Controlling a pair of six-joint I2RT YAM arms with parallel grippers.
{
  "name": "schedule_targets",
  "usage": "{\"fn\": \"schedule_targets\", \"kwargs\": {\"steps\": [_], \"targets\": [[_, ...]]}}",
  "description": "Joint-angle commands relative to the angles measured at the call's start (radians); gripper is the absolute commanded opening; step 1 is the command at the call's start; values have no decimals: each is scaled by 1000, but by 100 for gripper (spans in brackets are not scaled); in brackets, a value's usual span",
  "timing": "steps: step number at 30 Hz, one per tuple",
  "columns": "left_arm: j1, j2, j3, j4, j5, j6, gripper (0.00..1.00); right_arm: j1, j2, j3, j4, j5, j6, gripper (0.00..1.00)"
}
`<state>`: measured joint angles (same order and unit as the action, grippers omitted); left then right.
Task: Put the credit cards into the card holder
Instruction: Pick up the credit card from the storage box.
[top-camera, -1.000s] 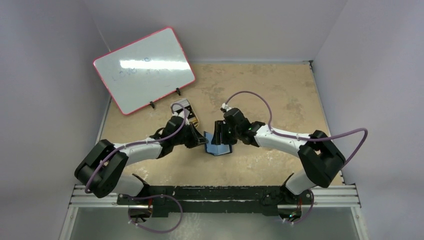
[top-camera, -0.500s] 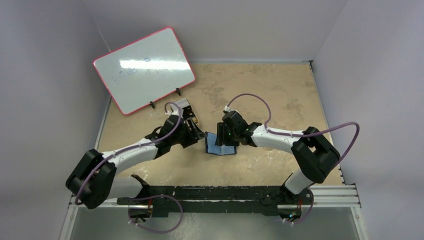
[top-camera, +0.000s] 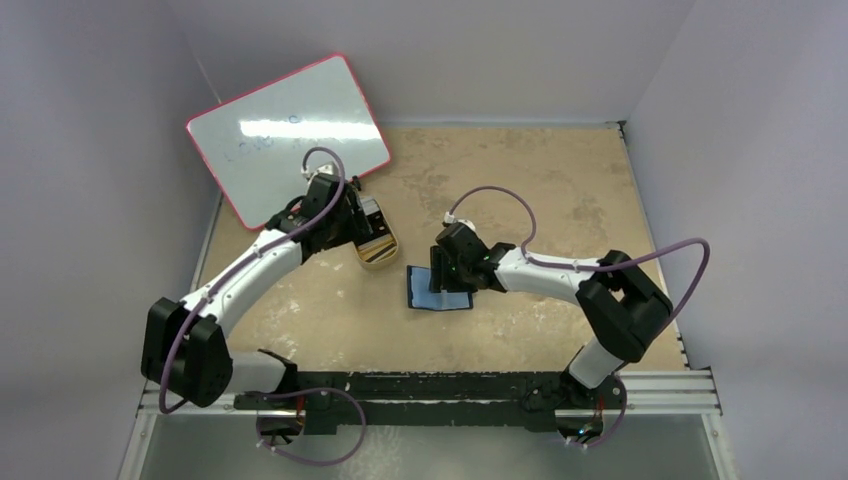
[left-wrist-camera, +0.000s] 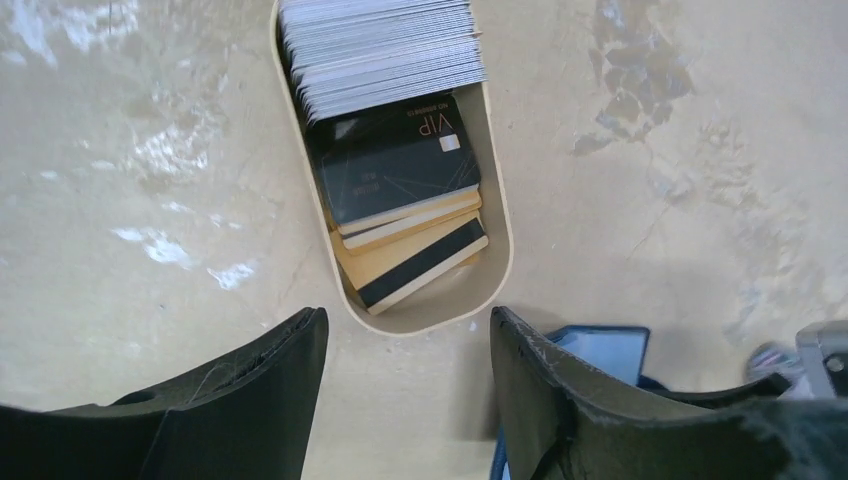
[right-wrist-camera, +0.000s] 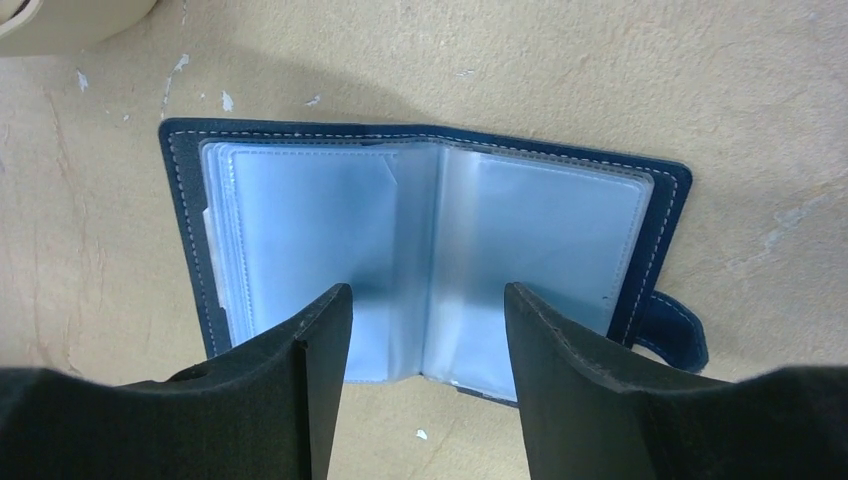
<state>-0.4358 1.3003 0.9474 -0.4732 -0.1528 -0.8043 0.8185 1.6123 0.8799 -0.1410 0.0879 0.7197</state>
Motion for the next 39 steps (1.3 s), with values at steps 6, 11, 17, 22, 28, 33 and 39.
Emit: {"fn": "schedule_targets", "kwargs": {"steps": [6,11,17,22,28,33,39], "targets": [[8,-20,98,21,-86,460,64,41,77,80,-79,77,6,61],[9,226,300,-148,-209,663,62,55,100,116,-72,69,-6,61],[7,395,394,-150,-82,789,65,56,102,115,-73,72,-19,61],[7,454,412,-80,-122,838,69,58,95,101,-50,61,-23,60],[-4,514,424,-47,-137,932,73,57,95,96,-37,43,-28,60],[-5,552,446,-26,-142,967,73,56,96,102,-35,38,-31,60],[-6,587,452,6,-184,965,72,58,97,101,-35,35,-31,60]]}}
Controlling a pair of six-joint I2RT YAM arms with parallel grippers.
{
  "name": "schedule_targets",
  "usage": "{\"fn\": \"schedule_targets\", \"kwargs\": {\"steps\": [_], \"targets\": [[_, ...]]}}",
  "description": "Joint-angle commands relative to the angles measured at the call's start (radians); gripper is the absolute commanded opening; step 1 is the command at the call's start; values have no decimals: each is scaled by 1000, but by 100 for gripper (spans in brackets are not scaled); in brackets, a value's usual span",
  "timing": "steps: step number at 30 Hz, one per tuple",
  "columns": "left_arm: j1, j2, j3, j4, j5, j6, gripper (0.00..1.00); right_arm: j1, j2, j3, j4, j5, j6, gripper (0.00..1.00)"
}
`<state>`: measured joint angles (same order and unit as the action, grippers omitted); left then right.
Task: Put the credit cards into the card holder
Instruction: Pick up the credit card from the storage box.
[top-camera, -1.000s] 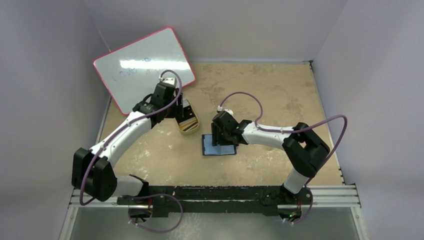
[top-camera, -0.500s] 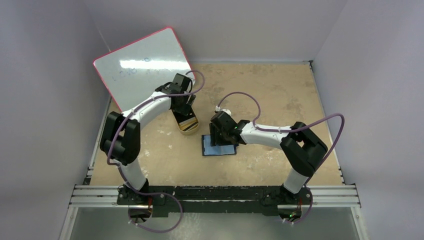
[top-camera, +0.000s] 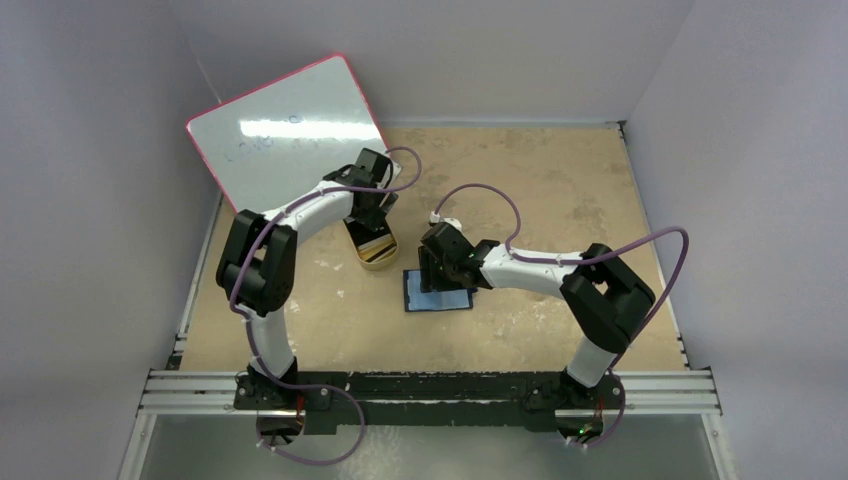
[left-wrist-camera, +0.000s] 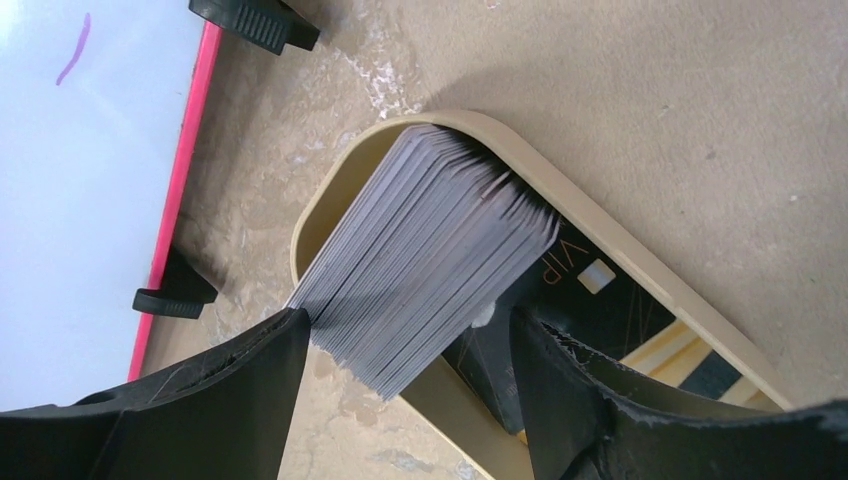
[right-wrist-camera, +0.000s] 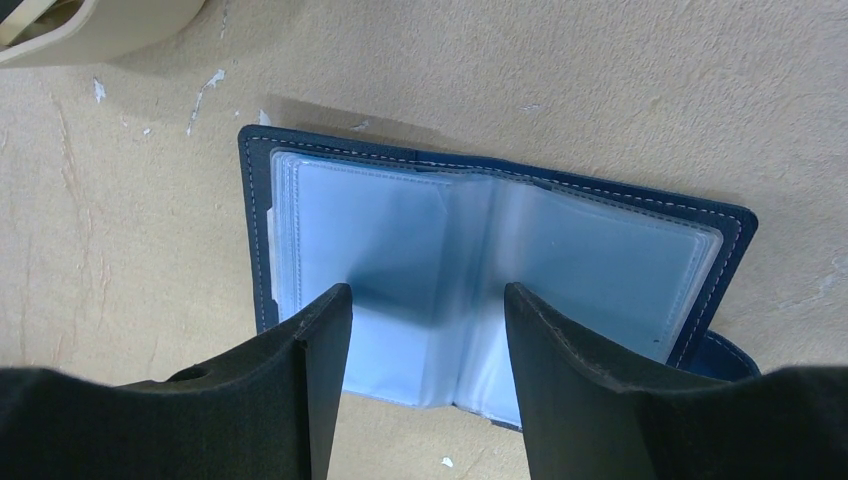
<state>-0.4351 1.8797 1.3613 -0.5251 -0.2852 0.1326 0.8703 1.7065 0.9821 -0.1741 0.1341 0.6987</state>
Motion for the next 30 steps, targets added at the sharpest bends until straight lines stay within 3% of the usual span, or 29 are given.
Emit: {"fn": "schedule_targets", "kwargs": {"steps": [1,9,20,30], "targets": [[-9,12,38,58,-61,30,71,5,2,-2,-2,-13,-10,60],[-49,-3,17,89,-159,55,63,5,-4,0,-5,-20,-13,60],[-54,-16,15,85,-148,64,35,6,-11,-6,-1,-22,-10,60],[-54,-29,12,89,-144,81,29,5,-15,-6,2,-24,-10,60]]}}
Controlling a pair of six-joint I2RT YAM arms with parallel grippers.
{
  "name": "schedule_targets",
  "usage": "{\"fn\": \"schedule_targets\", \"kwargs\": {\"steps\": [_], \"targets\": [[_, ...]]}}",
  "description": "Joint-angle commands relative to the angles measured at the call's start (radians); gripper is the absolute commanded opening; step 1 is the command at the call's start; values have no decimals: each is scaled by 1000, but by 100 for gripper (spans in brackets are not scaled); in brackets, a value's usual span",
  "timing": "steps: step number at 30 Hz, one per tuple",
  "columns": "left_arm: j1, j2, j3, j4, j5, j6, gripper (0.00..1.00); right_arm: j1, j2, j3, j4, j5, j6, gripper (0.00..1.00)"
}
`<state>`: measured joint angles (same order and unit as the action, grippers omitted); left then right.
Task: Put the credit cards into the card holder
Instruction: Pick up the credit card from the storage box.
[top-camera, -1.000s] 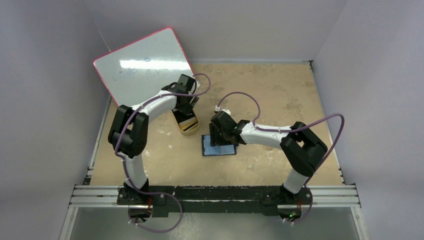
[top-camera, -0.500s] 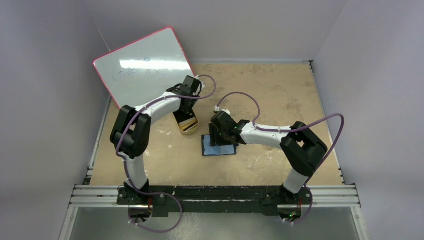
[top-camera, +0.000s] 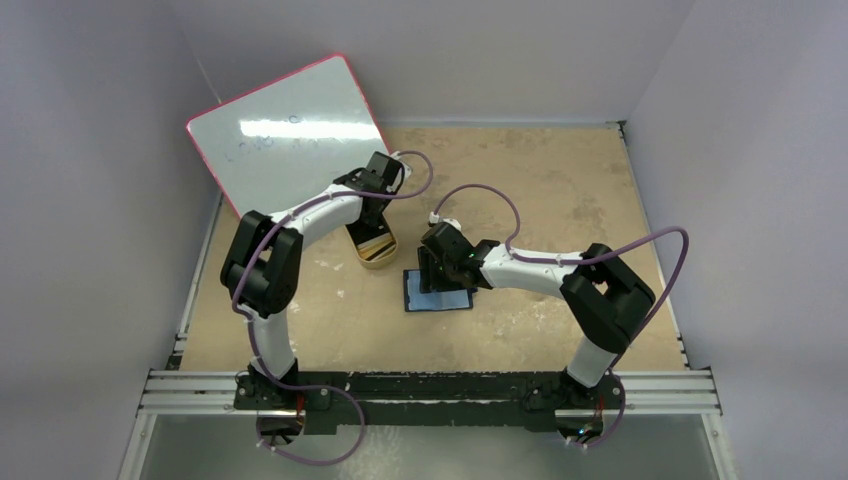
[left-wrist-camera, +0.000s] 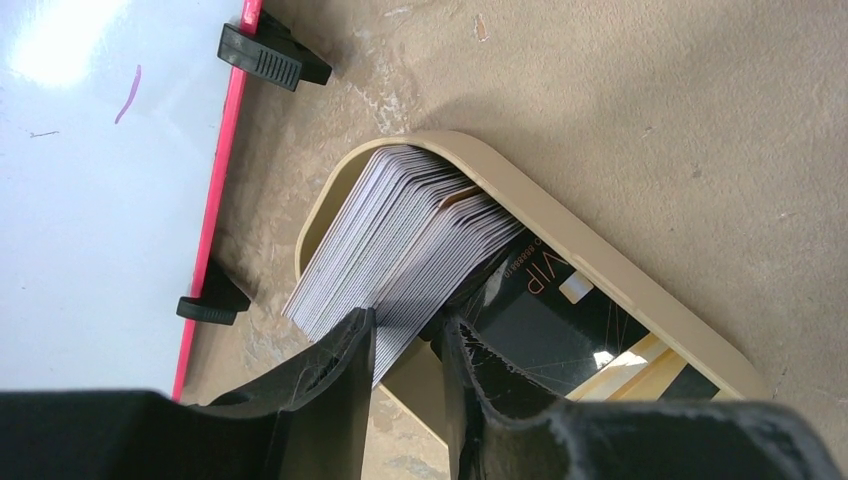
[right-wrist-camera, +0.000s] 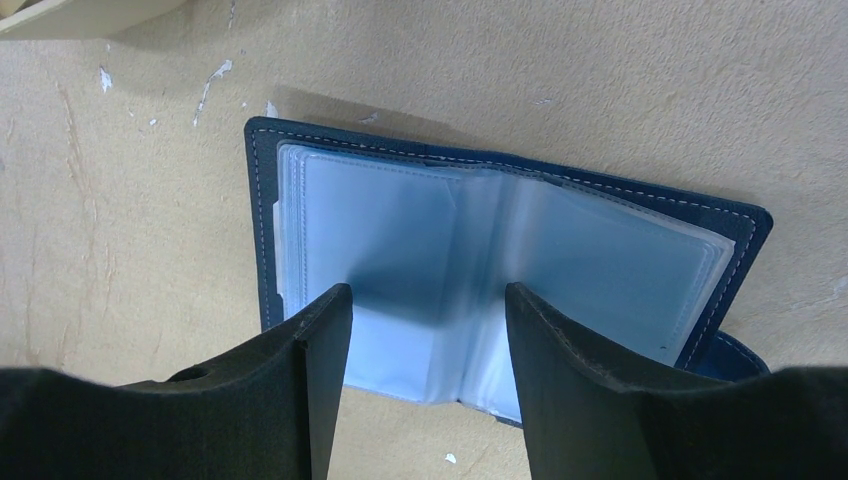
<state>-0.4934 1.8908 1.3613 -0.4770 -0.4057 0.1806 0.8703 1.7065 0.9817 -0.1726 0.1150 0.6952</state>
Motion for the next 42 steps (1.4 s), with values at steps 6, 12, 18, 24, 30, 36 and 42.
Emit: {"fn": "schedule_targets", "kwargs": {"steps": [6,12,18,24,30,36,42], "targets": [[4,-37,21,36,-27,45,27,6,-11,-6,2,-8,-6,60],[4,-26,27,29,-18,42,22,4,-4,-6,2,-11,-6,60],[4,-35,43,18,-11,37,19,5,-1,-6,7,-16,-6,60],[4,-31,57,3,-12,42,14,5,1,-6,13,-25,-7,60],[-3,-28,111,-79,22,18,9,5,1,-31,15,-29,-5,60],[-8,-31,175,-164,71,-46,0,4,5,-36,33,-63,-7,60],[-8,-48,215,-236,123,-113,0,5,-4,-38,35,-71,-8,60]]}}
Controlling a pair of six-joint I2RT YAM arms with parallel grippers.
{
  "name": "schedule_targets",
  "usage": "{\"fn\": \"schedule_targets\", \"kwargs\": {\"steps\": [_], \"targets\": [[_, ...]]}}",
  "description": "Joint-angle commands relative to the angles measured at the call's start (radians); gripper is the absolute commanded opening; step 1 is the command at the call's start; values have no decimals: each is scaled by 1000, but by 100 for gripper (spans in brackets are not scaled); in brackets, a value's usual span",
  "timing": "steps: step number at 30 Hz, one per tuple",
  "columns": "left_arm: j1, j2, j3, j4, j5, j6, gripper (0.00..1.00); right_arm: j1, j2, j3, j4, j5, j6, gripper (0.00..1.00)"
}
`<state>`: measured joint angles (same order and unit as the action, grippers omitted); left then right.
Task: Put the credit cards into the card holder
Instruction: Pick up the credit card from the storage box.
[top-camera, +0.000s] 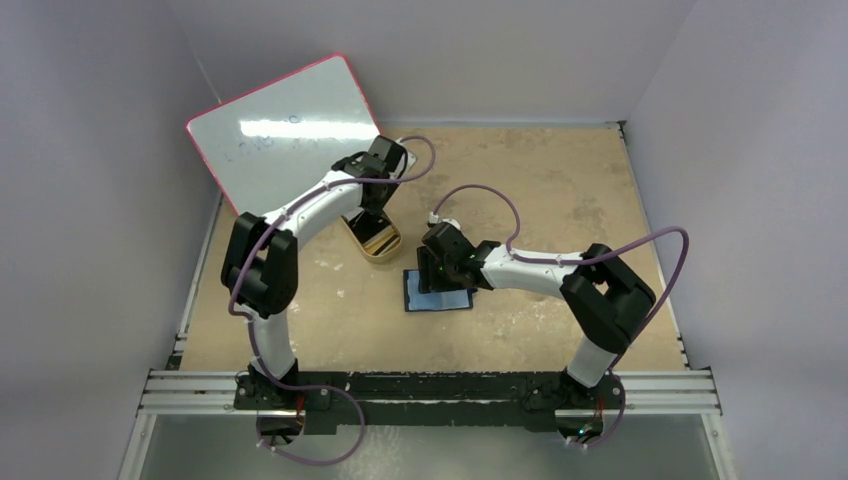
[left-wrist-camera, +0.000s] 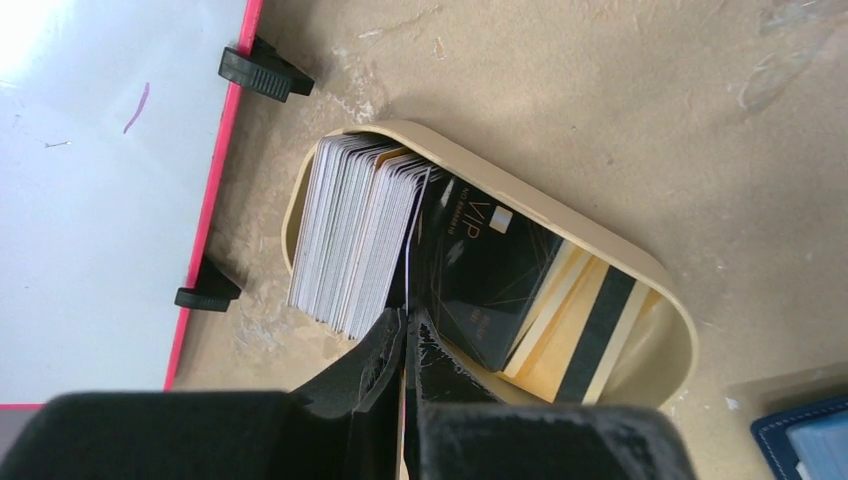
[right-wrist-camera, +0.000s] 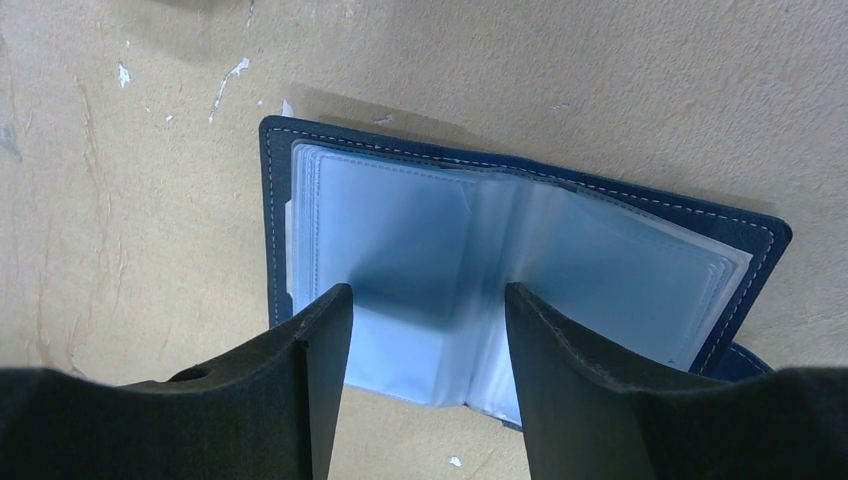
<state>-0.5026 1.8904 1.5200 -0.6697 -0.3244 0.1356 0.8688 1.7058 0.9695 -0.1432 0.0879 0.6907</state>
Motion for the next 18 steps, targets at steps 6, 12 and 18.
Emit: {"fn": "schedule_targets", "kwargs": {"steps": [6,12,18], "targets": [[4,-132,52,-54,192,-195,0,6,-43,-37,-8,-108,4,60],[6,-255,-7,18,341,-355,0,4,-101,-27,-13,-104,-6,60],[32,-413,-225,228,524,-578,0,-13,-132,-45,-14,-108,-20,57]]}}
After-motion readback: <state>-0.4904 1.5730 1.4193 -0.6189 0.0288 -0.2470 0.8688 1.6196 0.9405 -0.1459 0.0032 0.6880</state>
